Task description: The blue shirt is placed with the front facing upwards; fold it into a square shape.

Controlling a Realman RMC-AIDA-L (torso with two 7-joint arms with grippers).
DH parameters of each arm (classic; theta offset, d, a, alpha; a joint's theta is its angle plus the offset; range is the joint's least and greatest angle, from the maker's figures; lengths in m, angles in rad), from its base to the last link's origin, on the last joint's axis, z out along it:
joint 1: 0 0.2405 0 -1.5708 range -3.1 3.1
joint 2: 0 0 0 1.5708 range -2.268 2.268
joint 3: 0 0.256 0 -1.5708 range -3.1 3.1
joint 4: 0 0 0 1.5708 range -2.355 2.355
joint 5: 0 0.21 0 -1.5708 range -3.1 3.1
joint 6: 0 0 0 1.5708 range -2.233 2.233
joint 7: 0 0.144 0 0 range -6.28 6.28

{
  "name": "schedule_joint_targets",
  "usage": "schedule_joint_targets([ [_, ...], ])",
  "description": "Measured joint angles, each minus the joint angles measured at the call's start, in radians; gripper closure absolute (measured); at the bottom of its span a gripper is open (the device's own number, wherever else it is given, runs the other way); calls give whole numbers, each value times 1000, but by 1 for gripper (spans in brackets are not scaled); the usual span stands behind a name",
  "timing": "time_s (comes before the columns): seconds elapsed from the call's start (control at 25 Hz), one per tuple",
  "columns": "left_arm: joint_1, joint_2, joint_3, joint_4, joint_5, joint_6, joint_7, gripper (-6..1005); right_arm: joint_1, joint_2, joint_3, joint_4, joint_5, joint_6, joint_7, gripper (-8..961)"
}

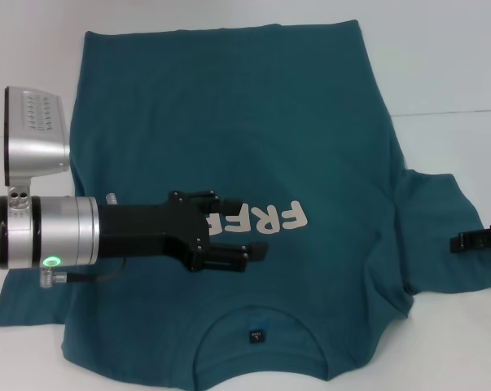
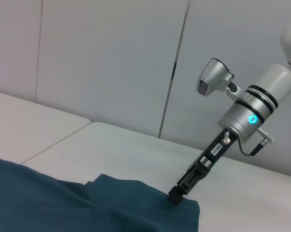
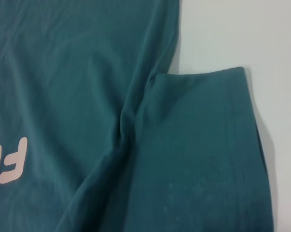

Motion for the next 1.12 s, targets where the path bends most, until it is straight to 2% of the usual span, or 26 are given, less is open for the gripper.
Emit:
schedule_joint_targets([
  [0.64,0,-7,0,0,8,0,0,124,0,3,3,2,1,-2,-1,60],
  [1.12,0,-9,0,0,12,-1,0,124,19,26,-2,0,25,-12,-21,61],
])
